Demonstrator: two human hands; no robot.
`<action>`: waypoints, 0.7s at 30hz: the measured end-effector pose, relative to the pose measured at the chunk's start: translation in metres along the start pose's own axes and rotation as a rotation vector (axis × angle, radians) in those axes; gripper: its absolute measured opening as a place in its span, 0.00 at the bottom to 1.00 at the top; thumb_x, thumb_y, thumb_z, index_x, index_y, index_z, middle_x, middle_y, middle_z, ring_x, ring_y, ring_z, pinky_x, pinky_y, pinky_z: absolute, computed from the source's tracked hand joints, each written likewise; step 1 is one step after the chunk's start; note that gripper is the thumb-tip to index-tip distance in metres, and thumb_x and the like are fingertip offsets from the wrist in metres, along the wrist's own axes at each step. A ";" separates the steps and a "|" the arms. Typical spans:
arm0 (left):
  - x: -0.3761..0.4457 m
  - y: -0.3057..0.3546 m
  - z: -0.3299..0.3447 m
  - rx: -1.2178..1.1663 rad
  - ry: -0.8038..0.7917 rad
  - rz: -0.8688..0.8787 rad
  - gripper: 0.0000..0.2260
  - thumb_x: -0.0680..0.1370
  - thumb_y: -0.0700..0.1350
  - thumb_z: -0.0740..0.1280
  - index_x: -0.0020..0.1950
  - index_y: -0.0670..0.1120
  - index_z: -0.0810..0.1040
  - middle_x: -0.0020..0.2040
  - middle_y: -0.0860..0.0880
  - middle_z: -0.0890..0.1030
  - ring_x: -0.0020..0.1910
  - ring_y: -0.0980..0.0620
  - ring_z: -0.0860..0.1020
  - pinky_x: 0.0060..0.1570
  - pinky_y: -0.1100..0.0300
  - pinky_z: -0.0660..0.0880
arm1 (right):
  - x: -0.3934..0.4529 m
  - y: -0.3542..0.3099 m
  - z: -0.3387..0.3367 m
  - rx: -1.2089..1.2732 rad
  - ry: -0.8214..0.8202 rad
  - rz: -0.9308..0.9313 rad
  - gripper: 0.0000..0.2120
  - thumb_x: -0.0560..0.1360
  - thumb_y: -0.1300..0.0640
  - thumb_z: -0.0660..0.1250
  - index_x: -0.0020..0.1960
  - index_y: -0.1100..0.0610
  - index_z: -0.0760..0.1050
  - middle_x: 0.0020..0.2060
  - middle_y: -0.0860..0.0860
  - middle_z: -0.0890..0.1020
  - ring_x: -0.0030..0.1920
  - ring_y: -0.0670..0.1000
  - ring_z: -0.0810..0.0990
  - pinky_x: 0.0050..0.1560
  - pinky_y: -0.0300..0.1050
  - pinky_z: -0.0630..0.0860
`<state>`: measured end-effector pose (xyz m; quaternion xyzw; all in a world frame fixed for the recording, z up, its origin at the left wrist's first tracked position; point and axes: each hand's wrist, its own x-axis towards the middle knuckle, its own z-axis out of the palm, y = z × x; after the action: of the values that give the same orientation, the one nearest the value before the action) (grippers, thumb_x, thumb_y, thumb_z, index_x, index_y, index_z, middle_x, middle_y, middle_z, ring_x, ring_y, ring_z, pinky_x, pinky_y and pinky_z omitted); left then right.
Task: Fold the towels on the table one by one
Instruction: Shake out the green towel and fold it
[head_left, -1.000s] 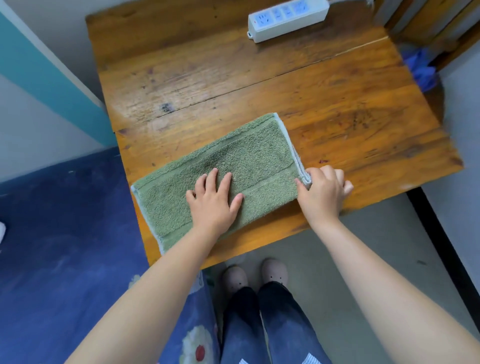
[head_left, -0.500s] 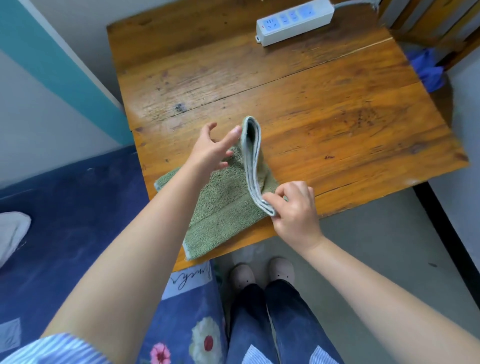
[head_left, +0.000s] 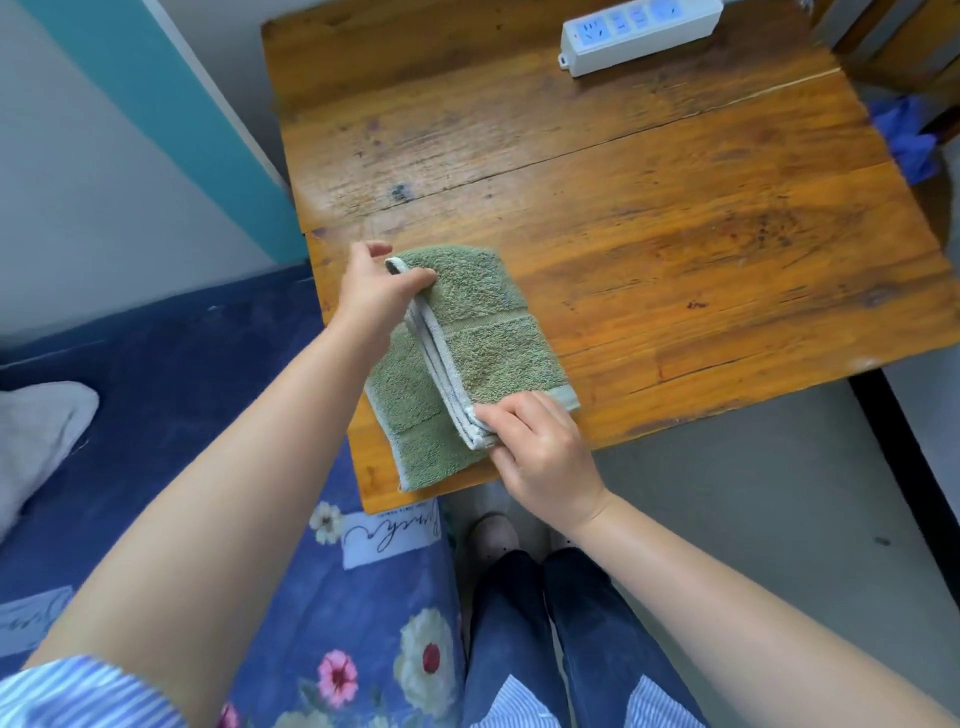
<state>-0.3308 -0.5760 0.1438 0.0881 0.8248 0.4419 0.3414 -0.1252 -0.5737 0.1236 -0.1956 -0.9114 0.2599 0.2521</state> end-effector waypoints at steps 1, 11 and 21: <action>0.003 -0.006 -0.009 0.005 0.004 -0.016 0.25 0.71 0.42 0.72 0.64 0.43 0.65 0.61 0.41 0.73 0.57 0.44 0.76 0.51 0.52 0.74 | 0.001 -0.006 0.006 0.014 -0.018 -0.009 0.13 0.62 0.71 0.61 0.42 0.66 0.80 0.31 0.57 0.79 0.32 0.57 0.78 0.35 0.44 0.75; 0.011 -0.063 -0.056 0.064 -0.022 -0.115 0.21 0.74 0.41 0.70 0.63 0.38 0.68 0.41 0.51 0.69 0.46 0.52 0.75 0.38 0.62 0.76 | -0.005 -0.039 0.059 -0.059 -0.199 -0.029 0.11 0.65 0.65 0.58 0.36 0.60 0.79 0.29 0.53 0.79 0.29 0.54 0.77 0.36 0.43 0.61; 0.010 -0.088 -0.049 0.385 0.100 0.076 0.18 0.75 0.47 0.68 0.63 0.44 0.72 0.47 0.49 0.74 0.45 0.52 0.73 0.48 0.59 0.71 | -0.018 -0.024 0.051 0.010 -0.430 -0.118 0.08 0.63 0.66 0.69 0.42 0.64 0.80 0.36 0.57 0.81 0.35 0.56 0.80 0.37 0.42 0.76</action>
<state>-0.3562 -0.6569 0.0881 0.1609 0.9060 0.2926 0.2601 -0.1450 -0.6204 0.0934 -0.0810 -0.9527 0.2849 0.0676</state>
